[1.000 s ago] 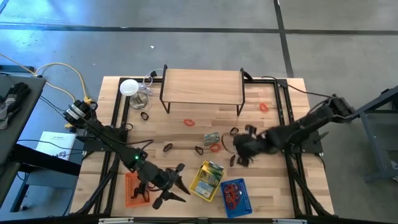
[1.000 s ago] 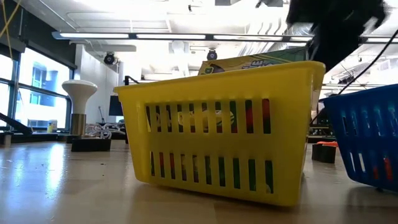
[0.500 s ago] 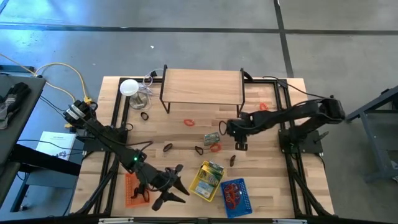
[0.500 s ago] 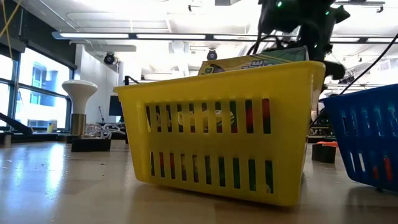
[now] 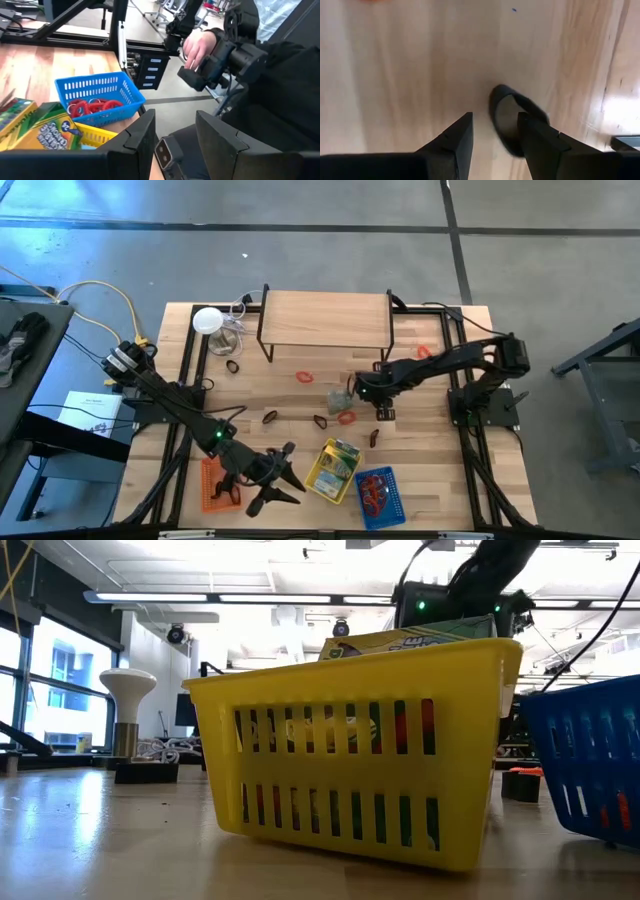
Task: Pick & Place Office Desk Supplies
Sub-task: Put the black rubber band into the orange bin
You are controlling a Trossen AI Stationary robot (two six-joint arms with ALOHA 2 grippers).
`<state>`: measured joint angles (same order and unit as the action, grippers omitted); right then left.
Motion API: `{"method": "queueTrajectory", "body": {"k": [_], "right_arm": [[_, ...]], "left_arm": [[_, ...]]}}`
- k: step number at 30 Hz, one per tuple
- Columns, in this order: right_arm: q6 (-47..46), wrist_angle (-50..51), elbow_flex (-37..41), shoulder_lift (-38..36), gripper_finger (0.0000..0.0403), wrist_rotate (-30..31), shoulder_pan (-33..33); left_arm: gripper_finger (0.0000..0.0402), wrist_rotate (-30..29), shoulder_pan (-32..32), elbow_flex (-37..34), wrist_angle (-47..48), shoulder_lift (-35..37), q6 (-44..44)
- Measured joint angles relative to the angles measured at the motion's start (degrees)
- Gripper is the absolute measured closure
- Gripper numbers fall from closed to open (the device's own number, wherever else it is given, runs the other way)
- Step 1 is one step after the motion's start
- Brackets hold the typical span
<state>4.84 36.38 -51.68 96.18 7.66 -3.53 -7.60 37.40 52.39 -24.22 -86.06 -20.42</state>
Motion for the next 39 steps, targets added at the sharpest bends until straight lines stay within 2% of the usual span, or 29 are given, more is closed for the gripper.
{"method": "queueTrajectory", "body": {"k": [6, 9, 11, 13, 19, 25, 29, 35, 39], "right_arm": [[-0.56, -0.6, -0.26, 2.34, 0.0275, -2.73, -2.46], [-1.14, -0.53, -0.24, 2.38, 0.0319, -3.23, -2.47], [-1.24, -0.21, -0.14, 1.99, 0.0364, -3.05, -1.96], [-1.66, -0.17, -0.12, 1.92, 0.0391, -2.25, -1.35], [-6.56, 3.79, -1.4, 2.15, 0.04, 4.5, 3.25], [-16.87, 16.21, -8.32, 2.18, 0.0401, 13.61, 12.77], [-24.65, 22.14, -14.47, 2.1, 0.0401, 16.09, 21.13], [-32.74, 20.86, -22.48, 2.07, 0.04, 24.49, 36.13], [-30.23, 10.5, -24.28, 2.01, 0.04, 32.49, 44.44]], "left_arm": [[0.0265, 0.02, -0.54, 0.0, 0.03, 0.0, 0.01], [0.0265, 0.02, -0.54, 0.0, 0.26, 0.0, 0.02], [0.0265, 0.02, -0.54, -0.01, 0.3, 0.0, 0.02], [0.0265, 0.04, -0.54, -0.01, 0.3, 0.0, 0.02], [0.0265, 0.02, -0.54, -0.01, 1.42, 0.0, 0.18], [0.0265, -1.42, -0.54, -0.01, 3.86, 0.0, 5.63], [0.0265, -4.14, -0.47, -0.01, 3.88, 0.0, 8.11], [0.0265, -8.24, -0.36, -0.01, 4.1, -0.07, 12.79], [0.0265, -11.39, -0.36, 0.01, -0.24, -3.7, 18.5]]}}
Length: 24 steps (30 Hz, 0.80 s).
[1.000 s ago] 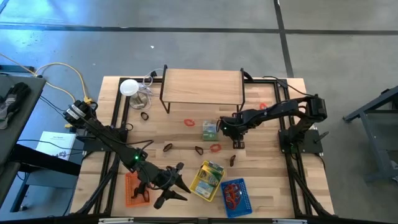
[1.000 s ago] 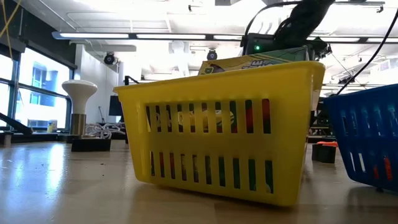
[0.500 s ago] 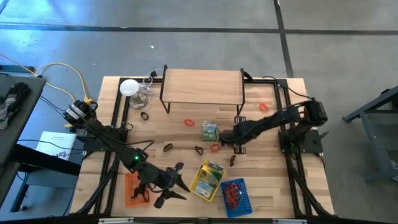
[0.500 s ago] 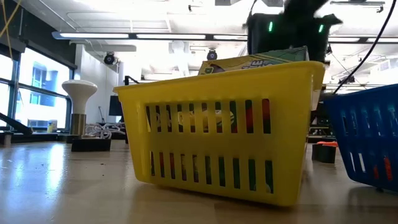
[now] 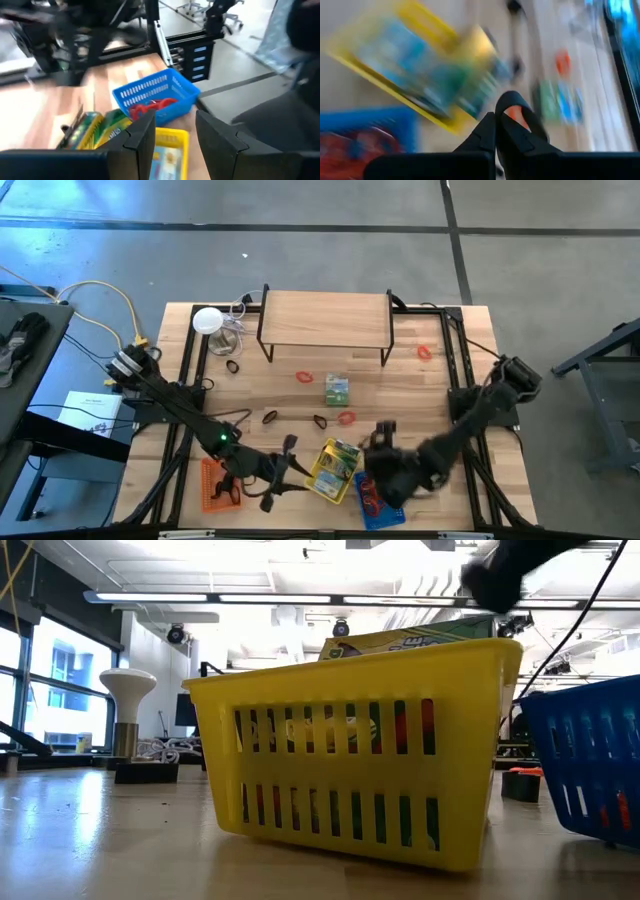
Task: Pick & Place Office Desk Supplies
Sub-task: Put the black rubber band into the orange bin
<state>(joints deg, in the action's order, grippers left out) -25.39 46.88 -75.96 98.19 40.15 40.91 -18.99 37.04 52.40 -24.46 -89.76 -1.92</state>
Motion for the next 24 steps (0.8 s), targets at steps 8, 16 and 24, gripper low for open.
{"method": "queueTrajectory", "body": {"k": [8, 16, 24], "right_arm": [[20.4, -27.17, -0.04, 0.12, 0.04, -3.9, 4.85], [21.93, -30.72, -0.02, 0.72, 0.04, -6.38, 2.68], [21.95, -33.0, -0.07, 4.64, 0.04, -8.47, -2.12]], "left_arm": [[0.0265, -9.19, 0.0, 0.0, -25.43, -12.23, 19.66], [0.0265, -9.85, -0.51, 0.07, -35.47, -16.47, 22.9], [0.0265, -9.92, -1.49, 0.11, -35.61, -16.59, 22.48]]}}
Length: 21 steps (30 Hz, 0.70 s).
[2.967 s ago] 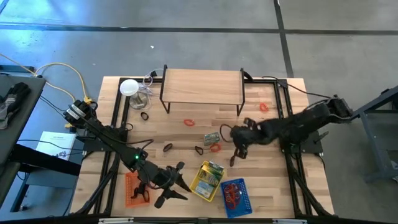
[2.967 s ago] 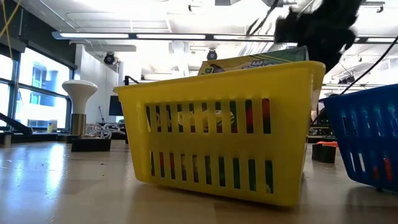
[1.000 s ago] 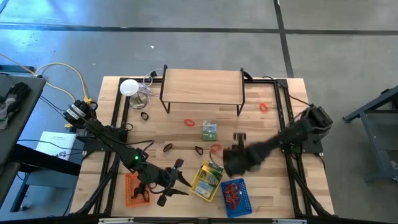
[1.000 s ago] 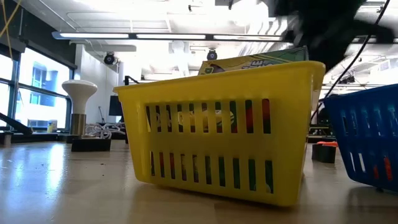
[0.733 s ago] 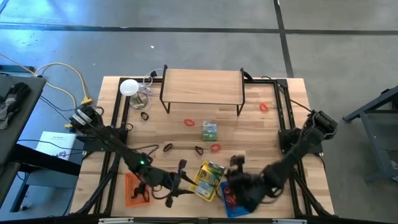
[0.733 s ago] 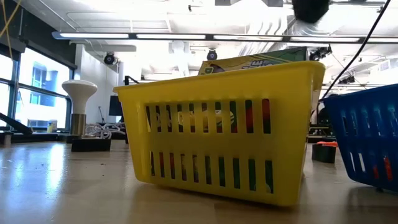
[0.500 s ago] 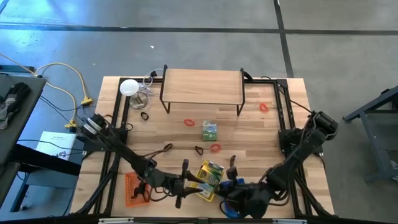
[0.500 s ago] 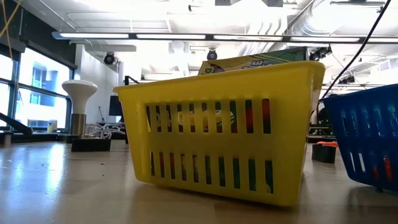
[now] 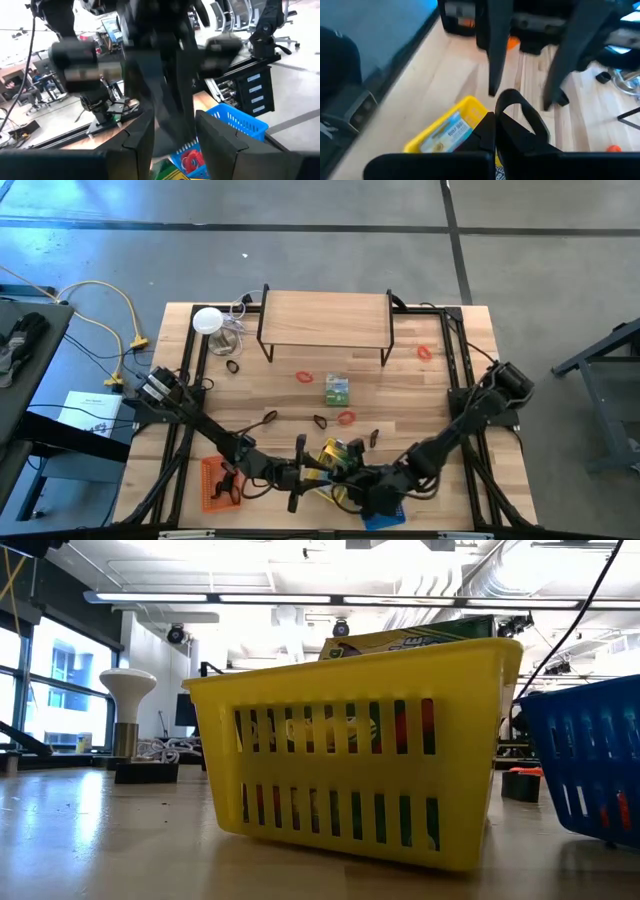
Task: Pick & Place Office Desk Supplies
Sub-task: Put the black rubber band into the orange bin
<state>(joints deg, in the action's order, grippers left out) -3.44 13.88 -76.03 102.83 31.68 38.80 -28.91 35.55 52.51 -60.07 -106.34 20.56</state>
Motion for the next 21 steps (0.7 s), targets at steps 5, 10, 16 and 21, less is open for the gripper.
{"method": "queueTrajectory", "body": {"k": [5, 10, 16, 21], "right_arm": [[2.92, -2.13, 0.09, 1.73, 0.04, 0.47, -1.0], [4.07, -2.16, 0.07, 1.43, 0.04, 8.69, 1.16], [5.73, -2.65, 0.04, 1.09, 0.04, 12.72, 3.25], [4.97, -2.76, 0.02, 1.09, 0.04, 11.38, 2.58]], "left_arm": [[0.0265, -0.09, -0.39, 0.0, 0.04, 0.0, -1.99], [0.0265, -0.11, 0.09, 0.02, 0.5, 0.0, -1.01], [0.0265, -0.22, 0.17, 0.04, 1.7, 0.0, -0.42], [0.0265, -0.24, -0.1, 0.04, 1.6, 0.0, -0.74]]}}
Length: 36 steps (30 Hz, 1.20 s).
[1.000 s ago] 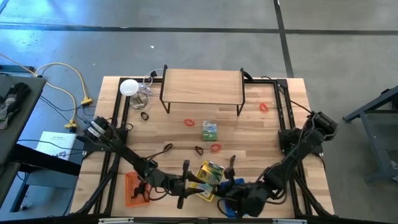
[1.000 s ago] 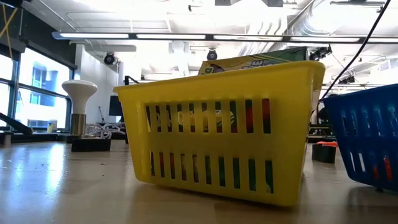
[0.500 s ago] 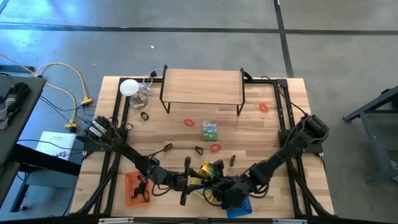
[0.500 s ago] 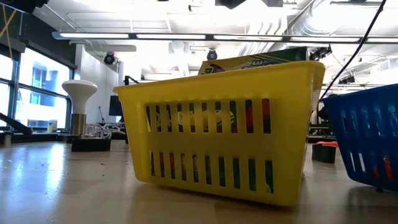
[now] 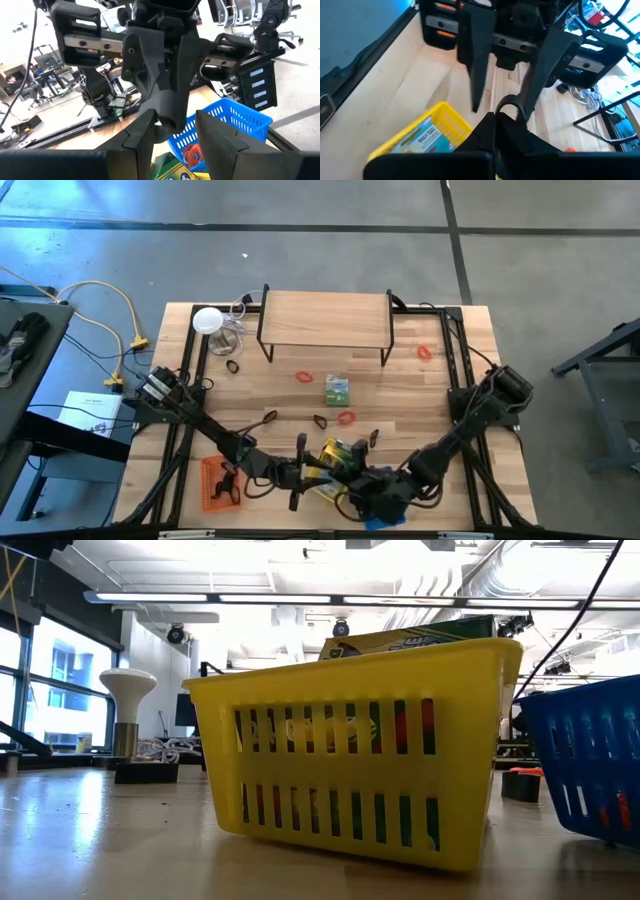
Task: Pick & Place Office Desk Supplies
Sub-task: Put the black rubber band into the orange bin
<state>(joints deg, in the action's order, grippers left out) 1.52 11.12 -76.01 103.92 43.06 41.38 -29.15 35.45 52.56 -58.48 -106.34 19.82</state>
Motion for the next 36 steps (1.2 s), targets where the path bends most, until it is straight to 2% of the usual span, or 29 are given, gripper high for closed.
{"method": "queueTrajectory", "body": {"k": [5, 17, 23, 27, 36], "right_arm": [[-0.08, -0.5, 0.0, 0.0, 0.04, -0.24, -0.28], [-0.37, -1.12, 0.0, 0.0, 0.04, -6.06, -1.81], [-0.4, -1.08, 0.0, 0.0, 0.04, -6.12, -1.82], [-0.4, -1.04, 0.0, 0.0, 0.04, -5.98, -1.81], [-0.42, -0.82, 0.0, 0.0, 0.04, -6.16, -1.78]], "left_arm": [[0.0265, 0.0, -0.14, 0.0, 0.15, 0.0, -0.11], [0.0265, 0.0, -0.33, 0.0, 0.26, 0.0, 0.3], [0.027, -0.02, -0.33, 0.0, 0.13, 0.0, 2.55], [0.0289, -0.01, -0.15, 0.0, 0.15, 0.0, 4.41], [0.0363, 0.02, 0.13, 0.0, 0.07, 0.0, 5.9]]}}
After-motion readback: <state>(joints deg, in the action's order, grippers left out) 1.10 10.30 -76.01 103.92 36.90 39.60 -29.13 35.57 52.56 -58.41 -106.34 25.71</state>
